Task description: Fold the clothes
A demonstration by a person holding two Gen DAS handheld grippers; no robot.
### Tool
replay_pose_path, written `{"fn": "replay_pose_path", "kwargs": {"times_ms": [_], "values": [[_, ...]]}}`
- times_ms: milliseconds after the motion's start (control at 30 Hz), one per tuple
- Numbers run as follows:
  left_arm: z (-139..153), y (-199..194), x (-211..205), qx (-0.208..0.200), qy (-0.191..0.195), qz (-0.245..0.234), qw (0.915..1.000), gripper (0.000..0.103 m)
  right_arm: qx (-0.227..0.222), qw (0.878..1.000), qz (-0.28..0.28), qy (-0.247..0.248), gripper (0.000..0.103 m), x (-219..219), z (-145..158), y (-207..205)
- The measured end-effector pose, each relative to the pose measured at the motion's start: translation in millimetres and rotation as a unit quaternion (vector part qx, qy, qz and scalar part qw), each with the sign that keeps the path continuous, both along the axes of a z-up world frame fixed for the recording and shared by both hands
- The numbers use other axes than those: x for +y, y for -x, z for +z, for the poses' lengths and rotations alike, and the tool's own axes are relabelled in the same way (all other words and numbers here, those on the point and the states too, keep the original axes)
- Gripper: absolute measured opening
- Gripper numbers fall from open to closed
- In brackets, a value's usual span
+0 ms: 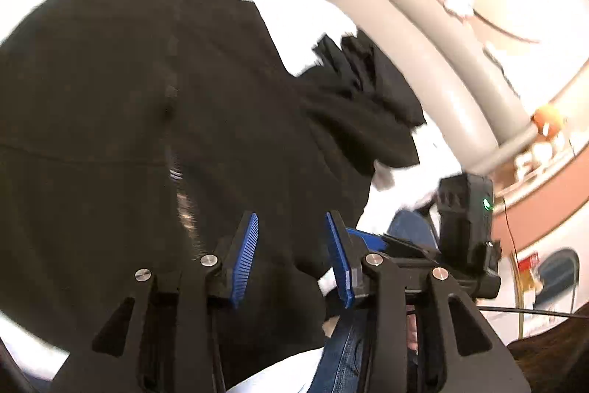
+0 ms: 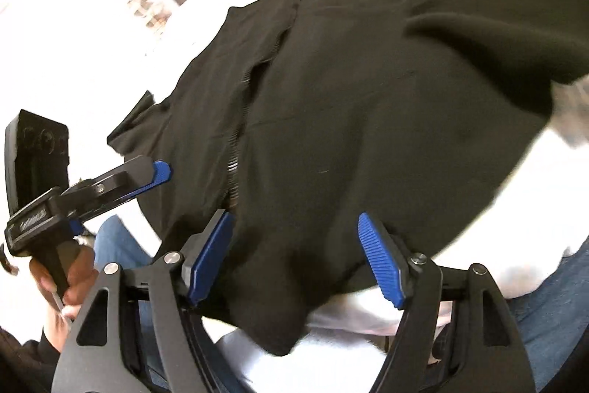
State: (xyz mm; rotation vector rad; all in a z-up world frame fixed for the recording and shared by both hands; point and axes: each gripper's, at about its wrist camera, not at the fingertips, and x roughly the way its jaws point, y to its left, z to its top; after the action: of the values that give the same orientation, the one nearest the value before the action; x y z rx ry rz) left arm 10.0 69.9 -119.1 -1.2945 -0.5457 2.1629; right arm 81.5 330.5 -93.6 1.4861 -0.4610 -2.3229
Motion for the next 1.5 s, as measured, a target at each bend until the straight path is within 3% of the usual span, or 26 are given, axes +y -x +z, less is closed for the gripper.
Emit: {"fn": "replay_pose_path", "kwargs": {"times_ms": [133,167,233,333,467,567,633,800,833,867,933,1067,1167,1233,1300,1367,1433,1500], "values": [[-44.8,-2.7,27.5,-0.056,0.068,-0.015,0.996,0.039,-0.02,1.0,-0.008,0.007,0.071,11.7,-11.3,7.6],[-51.8,-5.1,27.7,-0.064,0.063,-0.012,0.9959,0.039,-0.018,1.0,-0.009,0.015,0.071,15.1,-10.3,6.8],[-52.0,-7.3,18.9,-0.069,0.017,0.012,0.9974,0.04,-0.004,0.999,-0.028,0.025,0.071,20.3,-4.2,8.3],[-34.7,-2.3,15.5,-0.065,-0.023,0.041,0.9968,0.04,0.033,0.992,-0.104,0.069,0.073,66.6,2.8,5.5],[1.9,3.9,40.0,0.006,-0.014,0.017,0.9997,0.041,0.055,0.969,-0.212,0.11,0.074,114.9,9.8,4.2],[4.5,17.5,50.0,-0.001,-0.036,-0.005,0.9993,0.045,0.082,0.956,-0.254,0.126,0.078,149.0,21.8,10.9],[2.8,21.8,51.9,-0.008,-0.029,-0.017,0.9994,0.045,0.096,0.946,-0.275,0.139,0.091,172.6,26.5,17.2],[-9.0,23.9,64.8,-0.013,-0.028,-0.029,0.9991,0.045,0.073,0.933,-0.311,0.169,0.092,187.7,4.2,60.8],[-13.1,24.1,66.1,-0.021,-0.026,-0.028,0.999,0.045,0.072,0.932,-0.31,0.172,0.087,195.5,0.8,66.5],[-16.0,24.3,68.2,-0.026,-0.022,-0.027,0.9991,0.045,0.073,0.936,-0.304,0.163,0.08,198.1,-1.2,73.0],[-19.2,21.7,64.7,-0.03,-0.008,-0.025,0.9992,0.045,0.079,0.943,-0.291,0.138,0.044,197.1,-0.6,85.2],[-22.9,17.5,48.1,-0.033,0.0,-0.01,0.9994,0.045,0.172,0.952,-0.241,0.077,0.029,163.2,50.7,99.5],[-21.2,14.1,30.7,-0.025,-0.007,0.022,0.9994,0.045,0.249,0.959,-0.126,0.056,0.027,94.2,94.1,109.7],[-19.2,11.5,15.7,-0.017,-0.009,0.05,0.9986,0.045,0.265,0.964,-0.016,0.029,0.026,33.3,100.5,107.1],[-17.9,11.1,2.3,-0.014,-0.003,0.073,0.9972,0.045,0.238,0.968,0.084,0.012,0.026,-16.7,83.8,104.4],[-16.6,11.5,-10.6,-0.011,0.005,0.094,0.9955,0.045,0.178,0.971,0.16,-0.01,0.027,-60.7,49.4,101.9],[-14.5,15.4,-21.3,-0.01,0.025,0.106,0.994,0.045,0.117,0.982,0.143,-0.042,0.03,-75.9,13.7,97.1],[-8.9,21.6,-30.8,0.003,0.031,0.118,0.9925,0.045,0.071,0.99,0.118,-0.002,0.035,-69.3,-7.2,92.2]]}}
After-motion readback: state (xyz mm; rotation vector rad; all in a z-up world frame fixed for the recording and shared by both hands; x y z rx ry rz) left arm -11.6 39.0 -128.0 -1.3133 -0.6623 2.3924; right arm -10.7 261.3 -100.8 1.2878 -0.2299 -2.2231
